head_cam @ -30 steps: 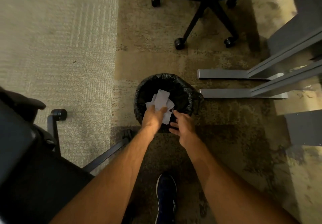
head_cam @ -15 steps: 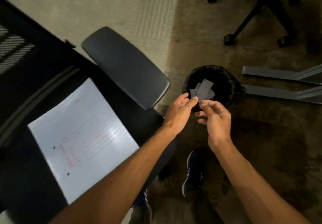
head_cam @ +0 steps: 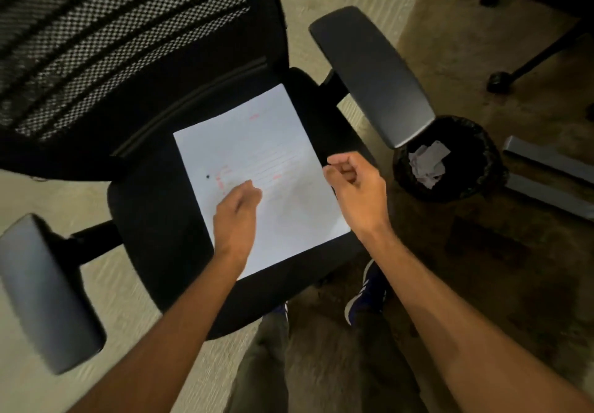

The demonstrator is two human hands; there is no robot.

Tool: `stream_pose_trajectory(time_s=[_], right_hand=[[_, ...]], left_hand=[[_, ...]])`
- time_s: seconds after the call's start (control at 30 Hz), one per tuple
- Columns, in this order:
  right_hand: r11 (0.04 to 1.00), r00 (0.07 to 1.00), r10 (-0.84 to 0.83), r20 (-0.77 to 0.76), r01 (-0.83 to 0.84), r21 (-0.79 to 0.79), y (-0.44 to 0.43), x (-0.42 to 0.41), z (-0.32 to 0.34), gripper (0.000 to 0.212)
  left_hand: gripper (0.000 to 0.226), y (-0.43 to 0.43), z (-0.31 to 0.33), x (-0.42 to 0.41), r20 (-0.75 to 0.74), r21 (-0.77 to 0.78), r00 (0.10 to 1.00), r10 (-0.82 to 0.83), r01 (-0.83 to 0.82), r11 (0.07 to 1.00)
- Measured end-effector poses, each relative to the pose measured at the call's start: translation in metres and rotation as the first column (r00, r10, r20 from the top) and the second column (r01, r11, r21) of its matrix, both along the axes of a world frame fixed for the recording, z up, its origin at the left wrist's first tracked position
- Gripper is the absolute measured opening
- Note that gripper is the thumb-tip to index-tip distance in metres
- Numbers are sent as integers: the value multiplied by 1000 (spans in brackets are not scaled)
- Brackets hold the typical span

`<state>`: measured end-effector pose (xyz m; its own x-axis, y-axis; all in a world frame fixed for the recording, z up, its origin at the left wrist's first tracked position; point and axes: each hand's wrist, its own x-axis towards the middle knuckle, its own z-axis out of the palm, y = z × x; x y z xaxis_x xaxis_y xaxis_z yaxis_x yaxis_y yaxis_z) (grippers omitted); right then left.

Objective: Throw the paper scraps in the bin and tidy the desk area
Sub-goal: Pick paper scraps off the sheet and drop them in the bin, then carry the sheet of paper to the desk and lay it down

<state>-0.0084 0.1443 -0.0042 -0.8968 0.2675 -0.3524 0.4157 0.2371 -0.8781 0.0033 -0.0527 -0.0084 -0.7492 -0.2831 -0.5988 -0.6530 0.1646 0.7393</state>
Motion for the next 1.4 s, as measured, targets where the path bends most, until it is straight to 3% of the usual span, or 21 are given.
stream_pose_trajectory(time_s=[0.1,0.23,0.3,0.37,0.47,0.57,0.63,0.73,0.87,1.17,1.4], right_hand=[[969,989,136,59,-145,199,-20,-15,-12,30],[874,959,180,219,-258,413,-32,-31,-26,45],[827,943,174,283,-296,478,-36,-35,-30,50],[803,937,159,310,-306,512,-40,-38,-31,52],[849,923,125,364,-290,443,-44,-42,-31,49],[931,916,87,391,-215,296,-43,-42,-30,44],[964,921,63,385,-156,216,-42,-38,-27,34],[974,949,54,309,-118,194,-42,-28,-14,18],[994,970,-44,238,18,112,-40,-7,33,13],[955,941,-294,170,297,7,-31,63,178,16],[877,874,-480,72,481,11,-6,119,277,14]], left_hand=[[43,-35,-4,2,-37,-155,997,65,-70,985],[43,-62,-15,0,-37,-397,994,107,-113,911],[47,-71,-22,-3,35,-404,985,168,-140,904],[52,-78,-29,-4,107,-311,973,207,-165,936],[51,-86,-32,-8,165,-111,936,312,-297,948],[23,-93,-28,-10,210,17,941,267,-277,961],[6,-95,-21,-12,173,45,962,210,-221,974],[6,-98,-1,-16,86,74,976,201,-208,975],[7,-104,36,-19,17,91,989,146,-147,985],[19,-87,169,-17,-135,119,986,-98,115,986],[9,-40,273,-14,-232,119,926,-299,332,936]])
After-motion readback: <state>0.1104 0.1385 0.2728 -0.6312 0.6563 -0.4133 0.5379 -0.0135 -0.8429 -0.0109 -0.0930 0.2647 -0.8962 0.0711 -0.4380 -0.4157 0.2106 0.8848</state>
